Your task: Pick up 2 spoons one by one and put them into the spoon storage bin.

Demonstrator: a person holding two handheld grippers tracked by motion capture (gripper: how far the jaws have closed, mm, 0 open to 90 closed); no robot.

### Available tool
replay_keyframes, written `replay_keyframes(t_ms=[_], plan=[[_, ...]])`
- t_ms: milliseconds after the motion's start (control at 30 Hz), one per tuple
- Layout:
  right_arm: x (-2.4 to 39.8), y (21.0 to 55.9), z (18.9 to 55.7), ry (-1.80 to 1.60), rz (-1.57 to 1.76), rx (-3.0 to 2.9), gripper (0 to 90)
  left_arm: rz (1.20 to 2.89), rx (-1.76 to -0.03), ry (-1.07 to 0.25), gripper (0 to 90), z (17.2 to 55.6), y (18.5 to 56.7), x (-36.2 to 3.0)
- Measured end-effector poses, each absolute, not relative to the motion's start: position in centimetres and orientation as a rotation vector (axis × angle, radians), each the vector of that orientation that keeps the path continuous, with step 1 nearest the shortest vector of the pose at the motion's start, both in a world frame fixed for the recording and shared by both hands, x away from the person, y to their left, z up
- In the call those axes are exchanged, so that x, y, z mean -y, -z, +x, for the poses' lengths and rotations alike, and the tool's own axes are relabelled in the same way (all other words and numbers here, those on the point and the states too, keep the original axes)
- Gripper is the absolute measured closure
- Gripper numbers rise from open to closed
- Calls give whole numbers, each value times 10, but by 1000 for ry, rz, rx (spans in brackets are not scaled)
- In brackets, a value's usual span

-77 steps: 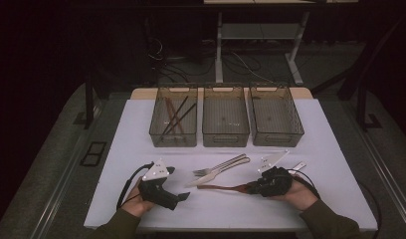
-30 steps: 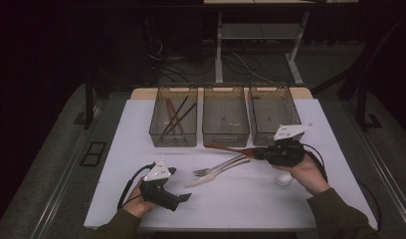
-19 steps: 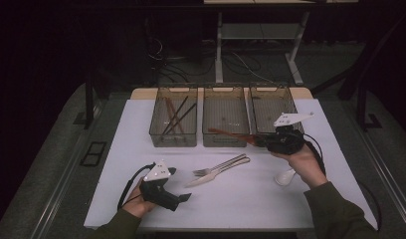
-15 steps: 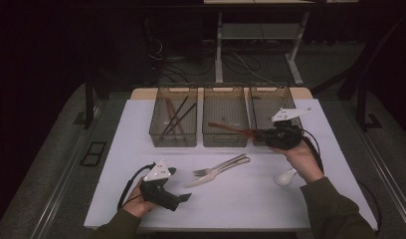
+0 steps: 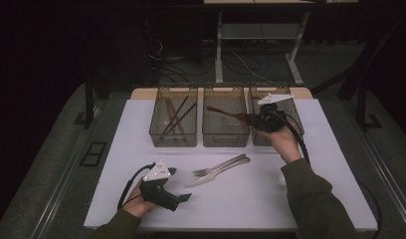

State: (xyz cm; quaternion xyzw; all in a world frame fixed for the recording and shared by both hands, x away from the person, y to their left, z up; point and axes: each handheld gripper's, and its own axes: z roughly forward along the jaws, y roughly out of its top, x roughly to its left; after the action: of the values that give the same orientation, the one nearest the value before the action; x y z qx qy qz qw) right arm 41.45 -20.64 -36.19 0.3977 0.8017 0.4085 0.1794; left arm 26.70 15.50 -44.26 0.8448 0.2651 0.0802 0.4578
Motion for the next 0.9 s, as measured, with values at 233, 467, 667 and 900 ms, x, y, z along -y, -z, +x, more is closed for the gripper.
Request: replay_keyframes(t_ms=[233, 467, 667, 900], plan=[[199, 371, 429, -1123, 1172, -2261, 815, 2084, -652, -196, 0, 267, 443, -155], [193, 378, 434, -1124, 1180, -2279, 815, 2084, -651, -195, 0, 267, 443, -155], [191, 379, 434, -1136, 1166, -2293, 631, 2084, -650, -195, 0, 267, 443, -155], [197, 374, 431, -1206, 1160, -2306, 538, 2085, -650, -195, 0, 267, 443, -155]])
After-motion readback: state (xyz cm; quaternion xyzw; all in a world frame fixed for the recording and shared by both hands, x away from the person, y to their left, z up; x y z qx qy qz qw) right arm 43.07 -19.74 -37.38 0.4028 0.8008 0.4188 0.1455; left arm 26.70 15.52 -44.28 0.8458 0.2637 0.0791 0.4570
